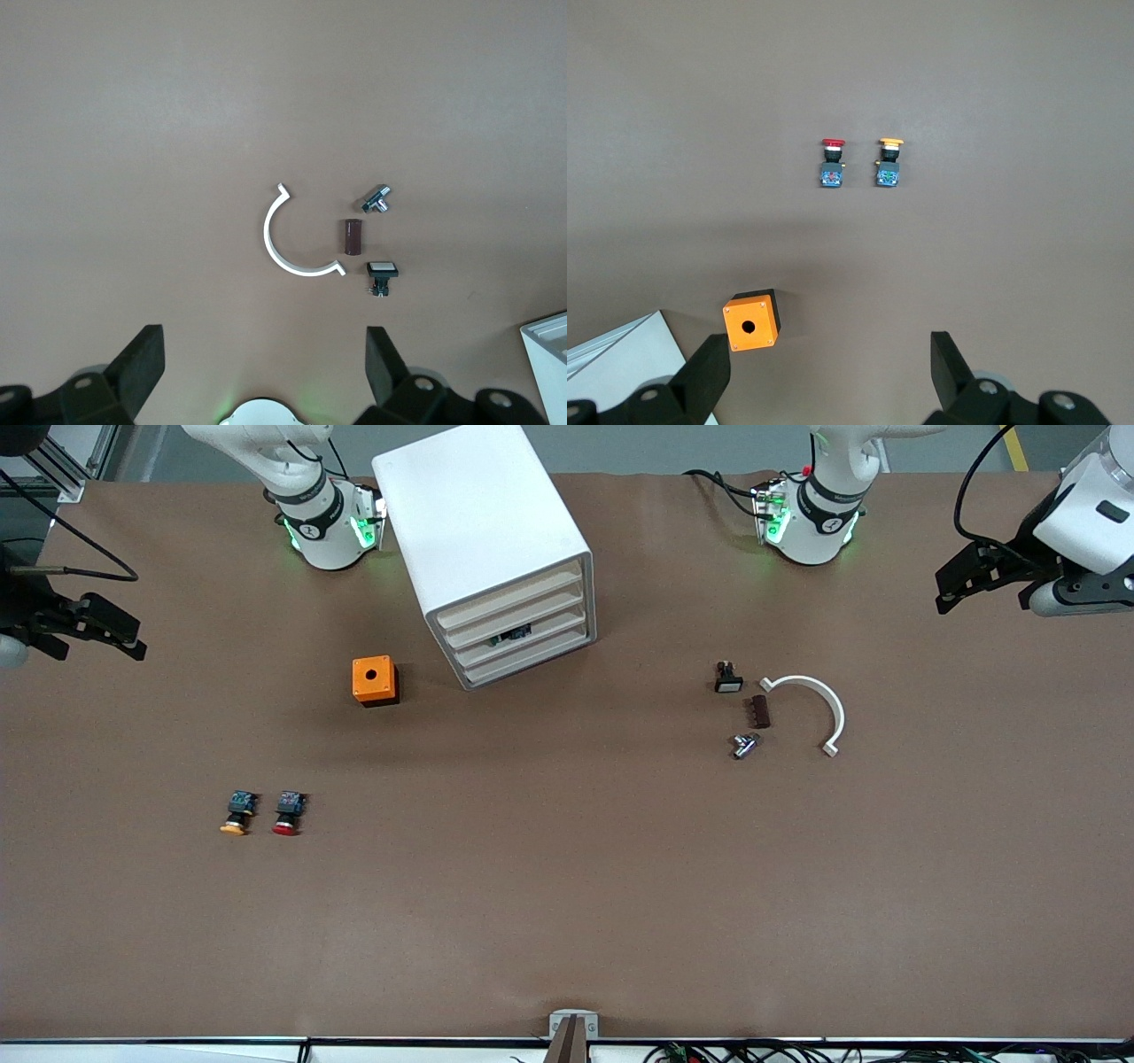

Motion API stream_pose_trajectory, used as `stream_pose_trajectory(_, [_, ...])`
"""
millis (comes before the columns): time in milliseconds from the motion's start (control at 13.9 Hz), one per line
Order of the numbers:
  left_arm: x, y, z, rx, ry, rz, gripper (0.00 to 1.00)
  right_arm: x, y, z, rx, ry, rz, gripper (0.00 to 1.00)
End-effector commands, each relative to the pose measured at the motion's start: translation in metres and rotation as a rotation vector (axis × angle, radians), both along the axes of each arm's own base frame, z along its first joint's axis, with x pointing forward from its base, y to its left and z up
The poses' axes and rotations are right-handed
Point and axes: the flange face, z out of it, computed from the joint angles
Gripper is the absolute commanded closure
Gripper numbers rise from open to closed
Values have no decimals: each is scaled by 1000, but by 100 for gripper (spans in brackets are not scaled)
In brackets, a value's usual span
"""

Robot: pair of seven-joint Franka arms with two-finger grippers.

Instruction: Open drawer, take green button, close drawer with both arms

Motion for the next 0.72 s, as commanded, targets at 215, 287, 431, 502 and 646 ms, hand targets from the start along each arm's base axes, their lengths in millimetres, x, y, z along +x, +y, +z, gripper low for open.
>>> stream_pose_trajectory(215, [6, 3, 3, 14, 17, -11, 0, -7, 2, 3, 15, -4, 4, 0])
stream_pose_trajectory(287, [9, 4, 1, 16, 28, -9, 0, -8, 2, 3, 15, -3, 4, 0])
stream_pose_trajectory(431, [25, 3, -15, 14, 63, -12, 0, -8, 3, 2, 40, -1, -3, 0])
stream_pose_trajectory(502, [29, 2, -25, 13, 83, -14, 0, -8, 3, 2, 47, 2, -5, 0])
stream_pose_trajectory(646, [39, -8, -48, 14, 121, -13, 0, -9, 2, 2, 48, 5, -5, 0])
